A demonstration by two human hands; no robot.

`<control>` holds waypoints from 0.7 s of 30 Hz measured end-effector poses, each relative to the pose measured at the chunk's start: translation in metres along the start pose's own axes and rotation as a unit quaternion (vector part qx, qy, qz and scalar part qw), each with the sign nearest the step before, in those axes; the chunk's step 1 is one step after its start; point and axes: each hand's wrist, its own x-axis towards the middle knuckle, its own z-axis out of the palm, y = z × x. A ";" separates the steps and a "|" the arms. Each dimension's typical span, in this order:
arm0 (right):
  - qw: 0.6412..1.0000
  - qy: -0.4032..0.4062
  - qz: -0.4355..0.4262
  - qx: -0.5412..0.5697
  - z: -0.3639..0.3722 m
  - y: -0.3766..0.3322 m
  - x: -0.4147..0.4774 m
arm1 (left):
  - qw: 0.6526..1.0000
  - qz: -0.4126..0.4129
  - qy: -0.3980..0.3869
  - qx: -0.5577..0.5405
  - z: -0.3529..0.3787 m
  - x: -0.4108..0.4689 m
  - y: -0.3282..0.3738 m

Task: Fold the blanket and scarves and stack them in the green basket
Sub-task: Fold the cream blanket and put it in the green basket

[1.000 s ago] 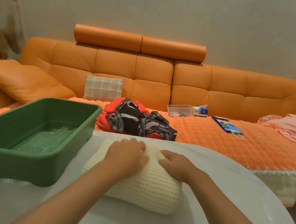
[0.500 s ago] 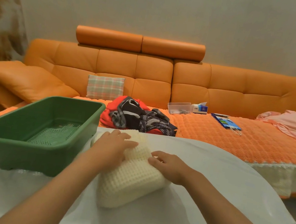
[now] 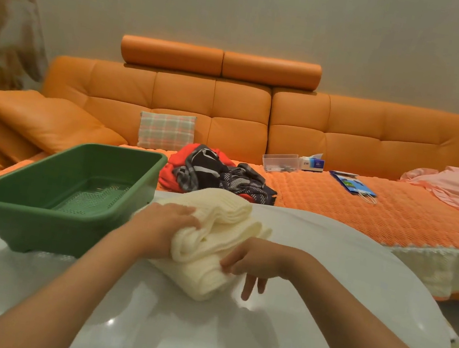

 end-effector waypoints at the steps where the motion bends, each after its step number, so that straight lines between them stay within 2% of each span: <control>1: 0.999 -0.023 -0.018 -0.024 0.002 -0.004 -0.002 | 1.000 -0.016 -0.023 -0.002 0.001 -0.002 -0.004; 3: 0.997 -0.007 -0.050 -0.050 0.007 -0.011 -0.002 | 0.997 -0.040 -0.054 -0.027 0.000 -0.007 -0.002; 5: 0.985 0.135 -0.085 -0.072 0.009 -0.015 0.001 | 0.998 -0.049 -0.044 -0.020 -0.001 -0.009 0.010; 6: 0.959 0.238 -0.107 -0.114 0.008 -0.015 0.003 | 0.998 -0.053 -0.021 0.004 0.000 -0.008 0.016; 7: 0.918 0.325 -0.130 -0.186 0.006 -0.014 0.006 | 0.998 -0.059 0.001 0.031 0.003 -0.006 0.021; 8: 0.881 0.366 -0.154 -0.258 0.005 -0.010 0.011 | 0.996 -0.072 0.009 0.057 0.008 -0.003 0.025; 9: 0.862 0.366 -0.167 -0.308 0.004 -0.005 0.017 | 0.993 -0.087 0.008 0.077 0.013 0.000 0.028; 12: 0.864 0.302 -0.163 -0.368 0.007 0.008 0.035 | 0.988 -0.110 0.036 0.106 0.024 0.009 0.031; 14: 0.865 0.287 -0.160 -0.379 0.009 0.012 0.047 | 0.987 -0.118 0.086 0.067 0.024 0.013 0.027; 16: 0.872 0.289 -0.145 -0.368 0.007 0.011 0.055 | 0.982 -0.136 0.128 -0.028 0.019 0.014 0.019; 18: 0.869 0.321 -0.140 -0.349 0.003 0.008 0.062 | 0.968 -0.142 0.181 -0.095 0.009 0.012 0.013; 21: 0.812 0.453 -0.200 -0.309 -0.004 0.005 0.070 | 0.963 -0.114 0.217 -0.113 -0.012 0.007 0.017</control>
